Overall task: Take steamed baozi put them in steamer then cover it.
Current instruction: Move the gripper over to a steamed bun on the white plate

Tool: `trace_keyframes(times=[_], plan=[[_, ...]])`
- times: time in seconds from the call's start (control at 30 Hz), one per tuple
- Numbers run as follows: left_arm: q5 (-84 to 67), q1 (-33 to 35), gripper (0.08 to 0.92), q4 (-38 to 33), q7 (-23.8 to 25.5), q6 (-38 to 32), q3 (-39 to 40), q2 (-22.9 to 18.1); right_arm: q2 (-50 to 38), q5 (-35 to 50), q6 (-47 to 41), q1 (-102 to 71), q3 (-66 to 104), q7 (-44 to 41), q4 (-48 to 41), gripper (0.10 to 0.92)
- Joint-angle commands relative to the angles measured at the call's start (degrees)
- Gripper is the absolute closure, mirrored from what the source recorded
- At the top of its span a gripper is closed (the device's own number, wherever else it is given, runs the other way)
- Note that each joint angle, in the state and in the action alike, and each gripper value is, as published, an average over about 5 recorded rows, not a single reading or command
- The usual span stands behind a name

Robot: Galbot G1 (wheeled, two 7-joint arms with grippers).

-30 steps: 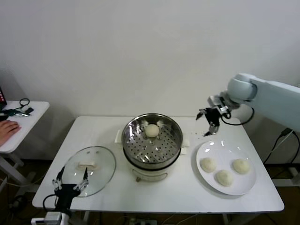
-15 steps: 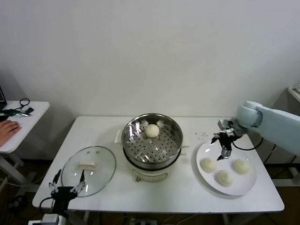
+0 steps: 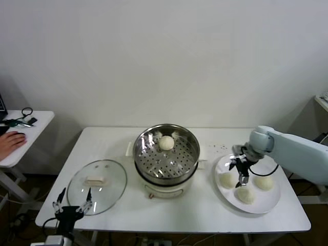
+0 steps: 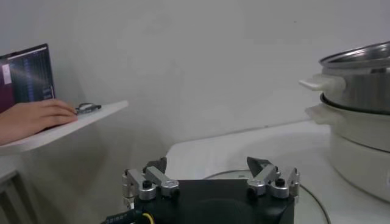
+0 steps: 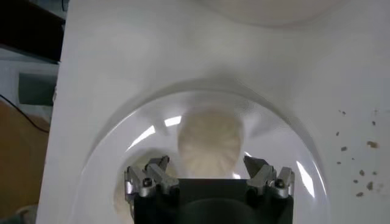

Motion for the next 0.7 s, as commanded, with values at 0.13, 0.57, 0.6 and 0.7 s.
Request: trace_keyframes(times=[0.13, 0.57, 0.6, 0.7], plan=[[0.1, 0.0, 0.177, 0.3, 0.0, -0.1, 0.0, 0.0, 3.2, -1.4, 0.2, -2.6, 1.3, 0.2, -3.5, 0.203], [0.1, -0.2, 0.177, 0.2, 0.0, 0.0, 0.1, 0.2, 3.3, -1.5, 0.8, -2.6, 1.6, 0.0, -3.6, 0.273], [0.1, -0.2, 0.177, 0.2, 0.0, 0.0, 0.1, 0.2, 3.1, -1.4, 0.8, -2.4, 1.6, 0.0, -3.5, 0.288], [0.1, -0.1, 0.177, 0.1, 0.0, 0.0, 0.2, 0.2, 2.5, -0.9, 0.8, -1.8, 1.4, 0.0, -3.1, 0.315]])
